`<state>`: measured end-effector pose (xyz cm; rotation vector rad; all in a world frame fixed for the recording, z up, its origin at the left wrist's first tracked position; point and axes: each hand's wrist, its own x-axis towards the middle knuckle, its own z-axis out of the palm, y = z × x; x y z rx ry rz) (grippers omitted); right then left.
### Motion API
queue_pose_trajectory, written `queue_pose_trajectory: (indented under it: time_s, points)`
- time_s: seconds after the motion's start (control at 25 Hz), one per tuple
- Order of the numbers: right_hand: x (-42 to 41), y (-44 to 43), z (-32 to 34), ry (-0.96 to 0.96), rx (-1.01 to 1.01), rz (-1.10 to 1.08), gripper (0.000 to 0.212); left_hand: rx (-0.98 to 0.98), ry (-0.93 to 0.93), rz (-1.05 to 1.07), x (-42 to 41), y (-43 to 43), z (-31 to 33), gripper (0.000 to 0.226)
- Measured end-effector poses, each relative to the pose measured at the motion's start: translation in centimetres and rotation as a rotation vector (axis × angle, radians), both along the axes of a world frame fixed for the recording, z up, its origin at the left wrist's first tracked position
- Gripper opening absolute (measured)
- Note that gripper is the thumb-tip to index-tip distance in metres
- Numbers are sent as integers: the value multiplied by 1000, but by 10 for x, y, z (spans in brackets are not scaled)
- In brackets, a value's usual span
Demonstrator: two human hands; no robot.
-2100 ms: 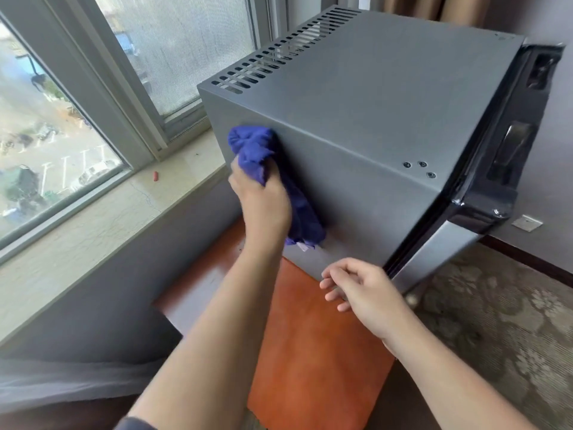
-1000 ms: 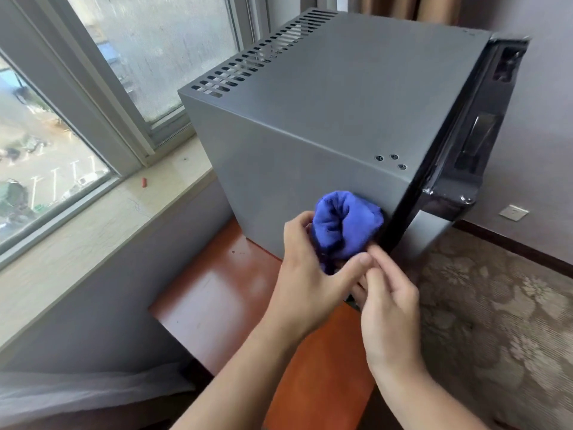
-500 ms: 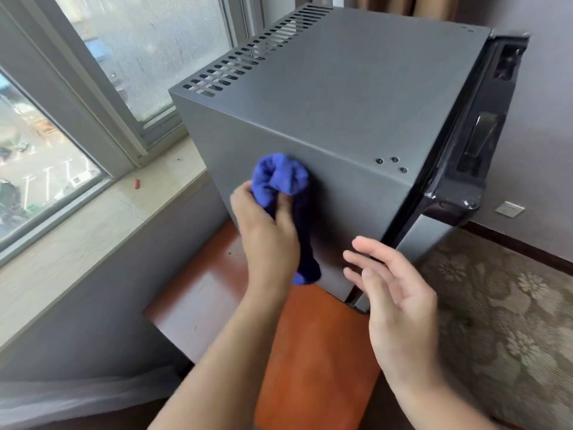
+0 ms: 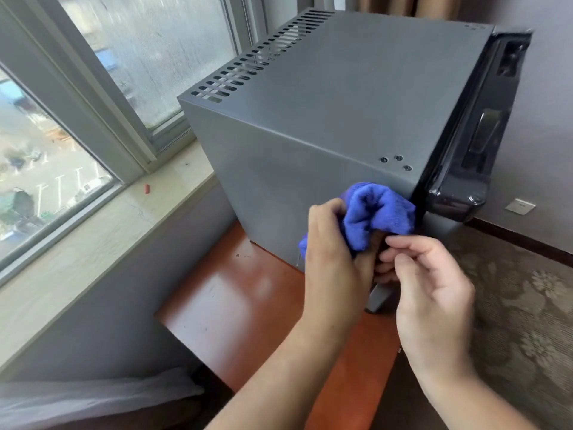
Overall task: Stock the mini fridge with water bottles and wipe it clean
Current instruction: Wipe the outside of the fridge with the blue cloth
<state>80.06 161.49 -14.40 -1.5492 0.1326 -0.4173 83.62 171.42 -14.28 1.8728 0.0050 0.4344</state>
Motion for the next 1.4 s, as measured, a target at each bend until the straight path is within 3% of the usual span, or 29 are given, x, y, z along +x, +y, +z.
queue_pose_trajectory:
  time_s: [0.16, 0.24, 0.36, 0.6, 0.84, 1.0, 1.12, 1.24, 1.32, 1.4]
  points:
    - [-3, 1, 3, -7, 56, -21, 23, 155, -147, -33, 1, -2, -3, 34]
    - [-3, 6, 5, 1, 40, 17, 17, 104, -156, 57, 12, 10, 2, 26]
    - [2, 13, 10, -3, 5, 63, 28, -54, -97, 238, 44, 50, 12, 25]
    - [6, 23, 6, 64, -24, 146, 29, -45, -85, 435, 114, 151, 15, 18]
    - [18, 29, 11, 88, -116, 211, 30, -113, -82, 419, 111, 142, 9, 20]
    - [17, 23, 12, 38, -185, 126, 34, -153, -49, 234, 59, 82, -5, 22]
    - [14, 18, 40, -197, -338, 140, 28, -151, 61, 25, 18, 27, -30, 27]
    - [39, 20, 82, -386, -689, 231, 23, -130, 62, -127, -5, -11, -42, 18]
    - [63, 25, 100, -454, -879, 276, 27, -74, 15, -92, -12, -18, -41, 16]
    - [80, 30, 104, -431, -948, 310, 34, -108, 30, -2, -9, -11, -44, 19]
